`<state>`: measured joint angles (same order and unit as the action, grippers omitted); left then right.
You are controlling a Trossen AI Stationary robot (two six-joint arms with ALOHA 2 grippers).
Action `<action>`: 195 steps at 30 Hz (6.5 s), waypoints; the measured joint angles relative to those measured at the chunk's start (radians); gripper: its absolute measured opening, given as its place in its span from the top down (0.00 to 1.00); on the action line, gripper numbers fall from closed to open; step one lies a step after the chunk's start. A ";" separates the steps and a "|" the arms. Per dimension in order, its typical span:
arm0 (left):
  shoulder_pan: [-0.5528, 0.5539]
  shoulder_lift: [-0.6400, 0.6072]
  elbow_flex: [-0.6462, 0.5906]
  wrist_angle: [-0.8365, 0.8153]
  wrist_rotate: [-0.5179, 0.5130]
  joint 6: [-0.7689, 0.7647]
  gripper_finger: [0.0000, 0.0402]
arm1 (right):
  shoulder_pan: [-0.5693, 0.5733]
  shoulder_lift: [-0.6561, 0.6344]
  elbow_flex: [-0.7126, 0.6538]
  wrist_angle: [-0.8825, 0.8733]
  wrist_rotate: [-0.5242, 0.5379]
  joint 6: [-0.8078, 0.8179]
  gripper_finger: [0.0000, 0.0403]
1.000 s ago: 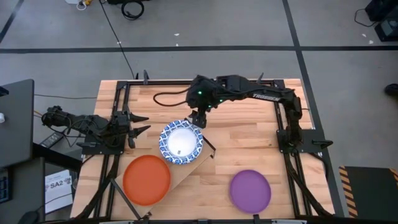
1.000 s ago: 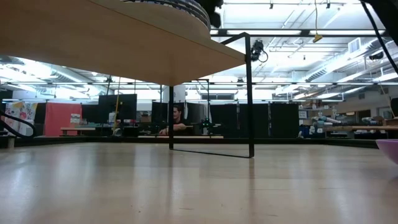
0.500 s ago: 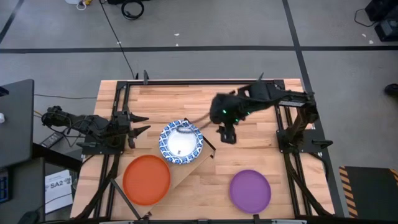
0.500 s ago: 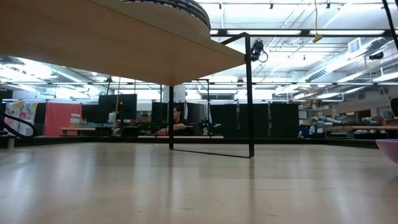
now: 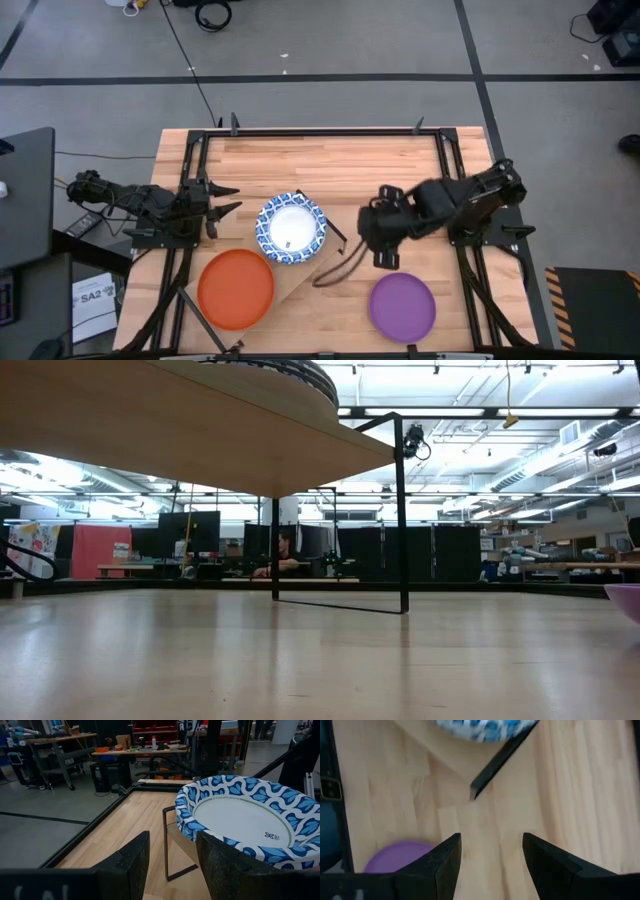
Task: Place and stack plates onto a shelf
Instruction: Stack the violet plate on top of the orange plate on the shelf
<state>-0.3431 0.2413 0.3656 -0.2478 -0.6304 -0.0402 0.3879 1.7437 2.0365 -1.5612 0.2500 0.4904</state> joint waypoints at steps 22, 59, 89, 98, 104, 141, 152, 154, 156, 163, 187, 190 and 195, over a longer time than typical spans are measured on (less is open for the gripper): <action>0.000 0.000 0.000 0.000 0.000 0.000 0.58 | 0.043 -0.467 -1.131 0.976 -0.275 0.145 0.46; 0.000 0.000 0.000 0.001 0.000 -0.002 0.58 | 0.059 -0.466 -1.596 1.307 -0.454 0.147 0.47; 0.000 0.000 0.000 0.001 0.000 0.000 0.58 | 0.097 -0.466 -1.603 1.314 -0.365 0.243 0.96; 0.000 0.000 0.000 0.001 0.000 0.000 0.58 | 0.081 -0.466 -1.598 1.307 -0.326 0.315 0.96; 0.000 0.000 0.000 0.001 0.000 0.000 0.58 | 0.040 -0.466 -1.541 1.197 -0.326 0.279 0.96; 0.000 0.000 0.000 0.132 -0.001 0.009 0.58 | -0.781 -0.468 -0.864 0.780 0.263 -0.633 0.96; 0.000 0.030 0.000 0.402 -0.138 0.106 0.58 | -0.917 -0.468 -0.864 1.332 0.250 -0.678 0.96; 0.000 0.069 0.000 0.489 -0.180 0.169 0.58 | -0.916 -0.468 -0.864 1.396 0.248 -0.677 0.96; 0.015 0.125 0.000 0.586 -0.225 0.241 0.58 | -0.913 -0.468 -0.864 1.446 0.247 -0.674 0.96; 0.150 0.349 0.000 0.913 -0.287 0.366 0.58 | -0.867 -0.406 -0.864 1.621 0.254 -0.640 0.96; 0.449 0.611 0.001 1.075 -0.169 0.227 0.58 | -0.671 -0.033 -0.864 2.236 0.258 -0.651 0.96; 0.463 0.611 0.001 1.075 -0.173 0.227 0.58 | -0.661 -0.025 -0.864 2.247 0.260 -0.652 0.96; 0.487 0.611 0.001 1.075 -0.183 0.230 0.58 | -0.640 -0.027 -0.863 2.257 0.284 -0.651 0.96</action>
<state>0.1437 0.8524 0.3668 0.8268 -0.8138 0.1902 -0.2523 1.7166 1.1736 0.6962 0.5343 -0.1604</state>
